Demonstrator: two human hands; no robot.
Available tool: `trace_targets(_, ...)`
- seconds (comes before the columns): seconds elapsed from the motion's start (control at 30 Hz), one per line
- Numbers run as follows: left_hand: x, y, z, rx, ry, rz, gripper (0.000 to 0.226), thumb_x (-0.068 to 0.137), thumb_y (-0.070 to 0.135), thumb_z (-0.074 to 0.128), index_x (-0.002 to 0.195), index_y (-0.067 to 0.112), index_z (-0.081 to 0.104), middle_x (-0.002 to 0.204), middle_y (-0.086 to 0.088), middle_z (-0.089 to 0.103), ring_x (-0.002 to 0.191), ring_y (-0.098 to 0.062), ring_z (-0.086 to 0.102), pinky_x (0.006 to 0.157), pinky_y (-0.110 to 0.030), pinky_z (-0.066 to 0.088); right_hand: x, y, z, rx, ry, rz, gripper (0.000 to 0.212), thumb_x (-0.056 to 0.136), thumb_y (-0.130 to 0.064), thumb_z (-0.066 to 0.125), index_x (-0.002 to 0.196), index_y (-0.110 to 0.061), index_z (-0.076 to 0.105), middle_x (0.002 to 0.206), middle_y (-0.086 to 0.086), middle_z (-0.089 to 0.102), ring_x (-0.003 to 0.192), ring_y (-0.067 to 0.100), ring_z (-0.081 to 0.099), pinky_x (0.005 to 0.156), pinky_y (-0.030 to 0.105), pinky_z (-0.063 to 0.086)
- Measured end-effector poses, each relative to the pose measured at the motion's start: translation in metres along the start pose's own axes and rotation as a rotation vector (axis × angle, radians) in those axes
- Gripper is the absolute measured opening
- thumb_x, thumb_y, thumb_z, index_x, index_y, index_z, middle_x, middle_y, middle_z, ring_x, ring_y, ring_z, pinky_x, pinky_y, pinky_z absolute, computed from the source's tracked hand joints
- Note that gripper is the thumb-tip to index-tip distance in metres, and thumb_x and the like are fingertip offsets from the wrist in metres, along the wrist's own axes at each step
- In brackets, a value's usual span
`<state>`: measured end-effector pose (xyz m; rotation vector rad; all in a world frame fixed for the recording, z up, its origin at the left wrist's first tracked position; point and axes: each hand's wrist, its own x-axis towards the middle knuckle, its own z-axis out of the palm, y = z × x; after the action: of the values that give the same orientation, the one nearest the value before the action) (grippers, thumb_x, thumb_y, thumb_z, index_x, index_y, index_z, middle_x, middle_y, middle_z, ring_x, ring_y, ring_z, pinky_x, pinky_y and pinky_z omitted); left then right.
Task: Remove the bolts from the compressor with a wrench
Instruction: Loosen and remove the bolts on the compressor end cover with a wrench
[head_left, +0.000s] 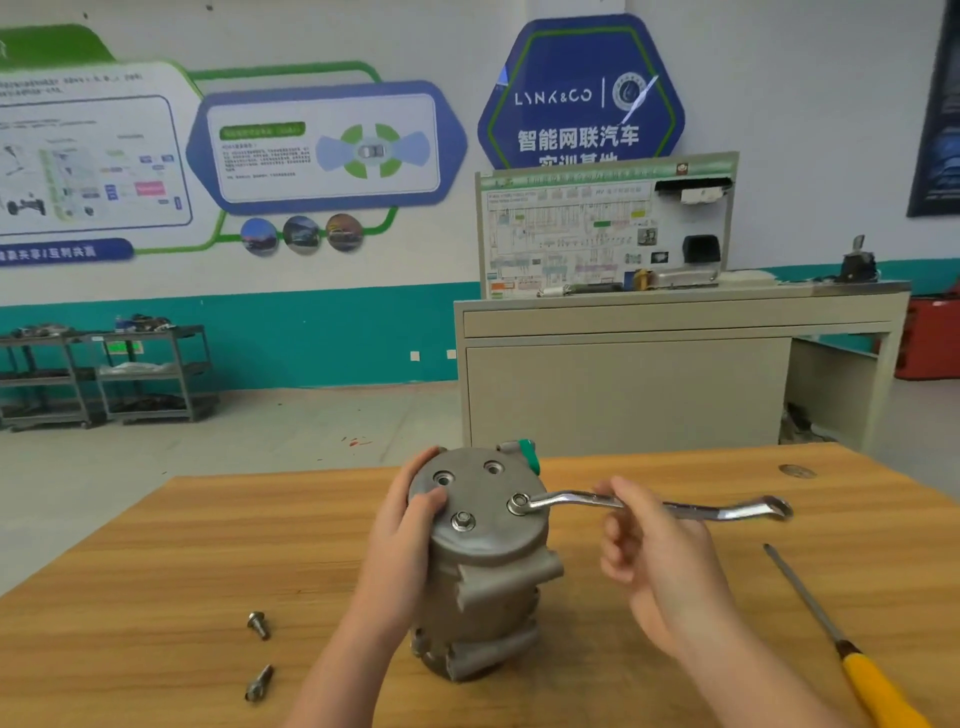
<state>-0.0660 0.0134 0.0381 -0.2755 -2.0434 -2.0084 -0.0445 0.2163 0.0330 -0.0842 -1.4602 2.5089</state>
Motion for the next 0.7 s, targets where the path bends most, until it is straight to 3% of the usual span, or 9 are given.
trace_targets(0.07,-0.001,-0.002,0.004,-0.007,-0.009,0.023,0.036,0.098,0.017,0.047,0.118,0.043,0.06,0.102,0.012,0.07,0.091,-0.01,0.069,0.067,-0.021,0.052,0.025,-0.015,0.006,-0.082,0.076,0.032,0.021,0.089,-0.015,0.067,0.073,-0.004,0.06,0.045,-0.001,0.047,0.034,0.008,0.038,0.031,0.017,0.024)
trace_targets(0.13,0.001,-0.006,0.007,0.003,0.013,0.048,0.035,0.099,0.019,0.046,0.118,0.045,0.058,0.099,0.019,0.069,0.09,-0.007,0.067,0.069,-0.022,0.052,0.05,-0.032,0.019,-0.263,0.067,0.045,0.026,0.087,-0.019,0.072,0.071,-0.006,0.057,0.043,-0.003,0.047,0.033,0.007,0.036,0.031,0.017,0.024)
trace_targets(0.27,0.005,-0.015,0.014,0.037,0.103,0.109,0.033,0.087,0.037,0.041,0.113,0.048,0.057,0.099,0.023,0.067,0.094,-0.003,0.063,0.078,-0.029,0.05,0.086,-0.063,0.072,-0.904,-0.078,0.155,0.031,0.085,-0.03,0.075,0.069,-0.008,0.06,0.042,-0.005,0.047,0.033,0.007,0.035,0.033,0.016,0.027)
trace_targets(0.33,0.01,-0.018,0.019,0.03,0.151,0.116,0.04,0.081,0.041,0.034,0.112,0.047,0.059,0.106,0.016,0.068,0.103,-0.009,0.062,0.09,-0.038,0.049,0.087,-0.063,0.107,-1.287,-0.133,0.047,0.031,0.089,-0.025,0.07,0.068,-0.009,0.055,0.054,0.0,0.053,0.043,0.013,0.044,0.038,0.018,0.031)
trace_targets(0.4,0.013,-0.017,0.023,0.012,0.177,0.108,0.044,0.08,0.041,0.031,0.114,0.043,0.058,0.119,0.002,0.066,0.112,-0.021,0.06,0.099,-0.048,0.045,0.073,-0.052,0.134,-1.55,-0.219,-0.201,0.029,0.09,-0.023,0.064,0.066,-0.012,0.051,0.065,0.002,0.053,0.062,0.023,0.051,0.045,0.023,0.034)
trace_targets(0.47,0.012,-0.019,0.027,0.066,0.217,0.125,0.046,0.081,0.039,0.028,0.119,0.04,0.054,0.128,0.002,0.06,0.119,-0.022,0.056,0.102,-0.042,0.042,0.046,-0.041,0.143,-1.556,-0.397,-0.376,0.033,0.087,-0.04,0.063,0.063,-0.018,0.055,0.065,-0.002,0.054,0.068,0.021,0.055,0.054,0.027,0.04)
trace_targets(0.57,0.011,-0.022,0.021,0.173,0.245,0.156,0.045,0.081,0.038,0.026,0.118,0.027,0.05,0.119,-0.009,0.061,0.111,-0.03,0.057,0.09,-0.037,0.043,0.004,-0.037,0.127,-1.489,-0.596,-0.486,0.041,0.073,-0.069,0.062,0.068,-0.029,0.057,0.074,-0.015,0.061,0.074,0.005,0.056,0.064,0.027,0.047)
trace_targets(0.63,0.012,-0.022,0.015,0.12,0.173,0.117,0.046,0.079,0.038,0.031,0.121,0.032,0.049,0.121,-0.011,0.061,0.114,-0.03,0.057,0.098,-0.045,0.045,-0.018,-0.031,0.107,-1.434,-0.61,-0.686,0.039,0.07,-0.069,0.062,0.067,-0.032,0.05,0.074,-0.019,0.056,0.071,-0.003,0.049,0.061,0.018,0.038)
trace_targets(0.7,0.008,-0.019,0.012,0.036,0.149,0.127,0.048,0.078,0.044,0.036,0.122,0.035,0.052,0.121,-0.001,0.064,0.115,-0.026,0.059,0.098,-0.04,0.048,-0.033,-0.02,0.083,-1.337,-0.587,-1.024,0.034,0.071,-0.054,0.068,0.064,-0.029,0.047,0.066,-0.014,0.047,0.063,0.003,0.043,0.055,0.017,0.027)
